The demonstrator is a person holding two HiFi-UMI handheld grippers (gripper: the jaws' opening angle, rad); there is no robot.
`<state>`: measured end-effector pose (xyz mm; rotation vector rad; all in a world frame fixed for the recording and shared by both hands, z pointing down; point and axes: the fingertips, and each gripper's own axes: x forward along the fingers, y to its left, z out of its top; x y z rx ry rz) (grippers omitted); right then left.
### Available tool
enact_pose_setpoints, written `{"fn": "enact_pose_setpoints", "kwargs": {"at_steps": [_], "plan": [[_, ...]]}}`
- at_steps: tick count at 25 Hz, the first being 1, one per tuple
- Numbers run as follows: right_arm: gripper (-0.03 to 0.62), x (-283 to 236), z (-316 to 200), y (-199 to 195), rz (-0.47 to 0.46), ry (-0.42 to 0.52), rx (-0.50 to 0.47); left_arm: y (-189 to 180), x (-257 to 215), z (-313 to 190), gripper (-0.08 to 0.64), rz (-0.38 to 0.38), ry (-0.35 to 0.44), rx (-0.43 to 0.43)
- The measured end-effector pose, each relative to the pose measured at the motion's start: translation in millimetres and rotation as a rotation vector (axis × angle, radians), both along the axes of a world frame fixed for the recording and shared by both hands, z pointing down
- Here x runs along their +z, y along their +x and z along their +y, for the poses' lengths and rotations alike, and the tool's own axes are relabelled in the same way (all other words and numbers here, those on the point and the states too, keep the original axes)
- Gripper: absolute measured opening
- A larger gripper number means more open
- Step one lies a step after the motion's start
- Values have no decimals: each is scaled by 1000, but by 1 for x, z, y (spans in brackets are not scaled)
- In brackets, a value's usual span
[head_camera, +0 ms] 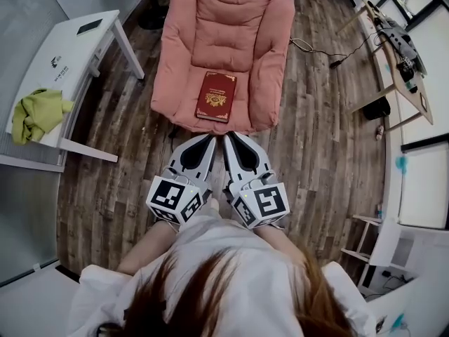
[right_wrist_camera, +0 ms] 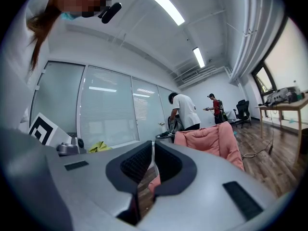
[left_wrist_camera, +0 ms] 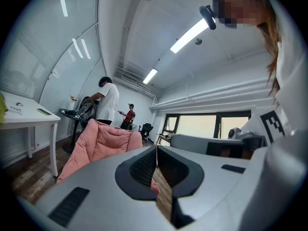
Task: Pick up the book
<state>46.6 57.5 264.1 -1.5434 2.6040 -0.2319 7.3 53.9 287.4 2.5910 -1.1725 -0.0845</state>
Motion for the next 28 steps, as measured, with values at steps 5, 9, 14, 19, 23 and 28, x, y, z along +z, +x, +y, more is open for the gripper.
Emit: {"fn": "enact_pose_setpoints", "kwargs": {"at_steps": [5,9,14,19,23,28], "plan": [[37,5,-16,1,12,-2,0,-1,4,-20,5,21,-14,-5],[37,2,-38,9,17,11,24,2,4,-42,5,28,-9,1],[37,6,-82,11,19,18,42,-2,6,-85,5,33,-4,0],[37,12,-140,13,19,2,52,-5,10,-144,5,28,-3,7],[37,7,-195,16,14,8,86,-7,5,-201,5,22,-3,23],[37,2,-260,16,0,6,108,0,-5,-266,5,14,17,64]]}}
